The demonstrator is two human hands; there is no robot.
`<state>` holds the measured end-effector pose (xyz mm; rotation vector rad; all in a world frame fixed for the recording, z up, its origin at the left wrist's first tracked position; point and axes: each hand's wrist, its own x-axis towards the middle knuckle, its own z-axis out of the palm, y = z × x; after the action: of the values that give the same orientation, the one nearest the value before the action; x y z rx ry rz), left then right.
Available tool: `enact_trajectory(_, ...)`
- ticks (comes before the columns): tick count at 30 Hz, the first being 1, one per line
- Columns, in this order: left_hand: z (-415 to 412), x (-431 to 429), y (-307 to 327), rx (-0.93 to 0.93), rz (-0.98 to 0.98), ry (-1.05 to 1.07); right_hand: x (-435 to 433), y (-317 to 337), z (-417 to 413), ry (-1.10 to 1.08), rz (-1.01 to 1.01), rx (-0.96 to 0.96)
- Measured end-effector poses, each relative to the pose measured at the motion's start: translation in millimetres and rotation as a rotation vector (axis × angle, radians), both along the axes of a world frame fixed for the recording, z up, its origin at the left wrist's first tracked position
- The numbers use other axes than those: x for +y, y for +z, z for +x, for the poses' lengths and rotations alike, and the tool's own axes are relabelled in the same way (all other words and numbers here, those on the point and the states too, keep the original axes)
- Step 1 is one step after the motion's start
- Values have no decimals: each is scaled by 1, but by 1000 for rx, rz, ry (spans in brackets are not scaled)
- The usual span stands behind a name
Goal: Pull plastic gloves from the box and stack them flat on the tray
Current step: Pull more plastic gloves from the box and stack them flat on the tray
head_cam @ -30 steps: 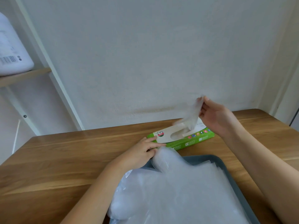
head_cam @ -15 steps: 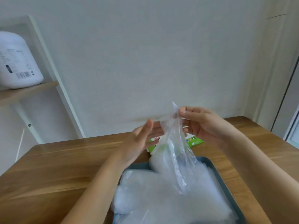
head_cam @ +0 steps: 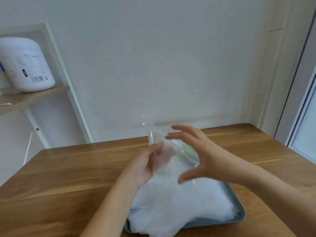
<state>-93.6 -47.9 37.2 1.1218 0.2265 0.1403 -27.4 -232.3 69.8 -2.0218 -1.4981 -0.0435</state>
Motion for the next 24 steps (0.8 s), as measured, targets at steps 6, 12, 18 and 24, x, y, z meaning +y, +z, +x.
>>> enact_trajectory(6, -6, 9, 2, 20, -181, 27, -5, -24, -2, -91, -213, -556)
enact_trajectory(12, -5, 10, -1, 40, -89, 91, 8, -2, -17, -173, 221, -280)
enact_trajectory(18, -17, 16, 9, 4, 382, 260, 11, 44, -17, -392, 37, 61)
enact_trajectory(24, -23, 6, 14, -278, 702, 44, 21, 72, -25, -438, -101, -210)
